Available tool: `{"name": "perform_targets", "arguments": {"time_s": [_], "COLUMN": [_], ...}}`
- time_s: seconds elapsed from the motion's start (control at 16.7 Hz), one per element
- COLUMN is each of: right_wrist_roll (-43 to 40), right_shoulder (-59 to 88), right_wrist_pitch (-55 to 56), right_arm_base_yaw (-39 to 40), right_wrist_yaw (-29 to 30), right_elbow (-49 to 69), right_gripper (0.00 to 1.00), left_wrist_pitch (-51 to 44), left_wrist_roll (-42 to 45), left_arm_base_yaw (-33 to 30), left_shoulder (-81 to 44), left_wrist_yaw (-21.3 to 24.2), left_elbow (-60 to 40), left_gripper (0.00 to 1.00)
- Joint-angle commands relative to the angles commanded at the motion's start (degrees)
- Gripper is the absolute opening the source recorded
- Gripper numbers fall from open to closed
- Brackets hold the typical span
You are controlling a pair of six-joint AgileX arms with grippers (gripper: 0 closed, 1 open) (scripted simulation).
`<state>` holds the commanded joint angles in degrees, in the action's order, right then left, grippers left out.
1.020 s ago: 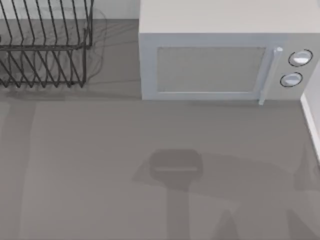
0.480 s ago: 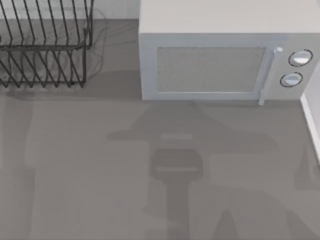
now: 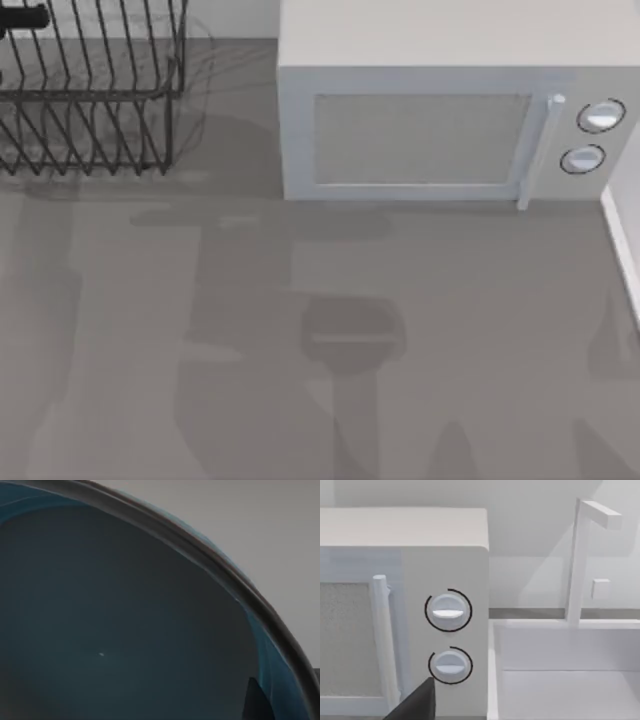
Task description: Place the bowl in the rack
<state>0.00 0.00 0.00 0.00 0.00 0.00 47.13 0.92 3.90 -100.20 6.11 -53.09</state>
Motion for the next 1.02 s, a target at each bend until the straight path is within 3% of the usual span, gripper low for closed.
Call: {"name": "perform_targets", "arguments": {"time_s": [0.3,1.02], "right_wrist_roll": [0.0,0.0], "right_shoulder": [0.0,0.0], "right_wrist_pitch": [0.0,0.0], "right_arm_base_yaw": [0.0,0.0], "right_wrist_yaw": [0.0,0.0], "right_elbow": [0.0,0.0], "right_gripper": [1.0,1.0], "left_wrist_pitch": [0.4,0.4], "left_wrist_roll": [0.0,0.0], "left_arm_base_yaw": [-0.1,-0.1], "left_shoulder": [-0.4,-0.4], "left_wrist_yaw": [-0.1,-0.1], "left_elbow": [0.2,0.2], "left_gripper": [0.0,0.9]}}
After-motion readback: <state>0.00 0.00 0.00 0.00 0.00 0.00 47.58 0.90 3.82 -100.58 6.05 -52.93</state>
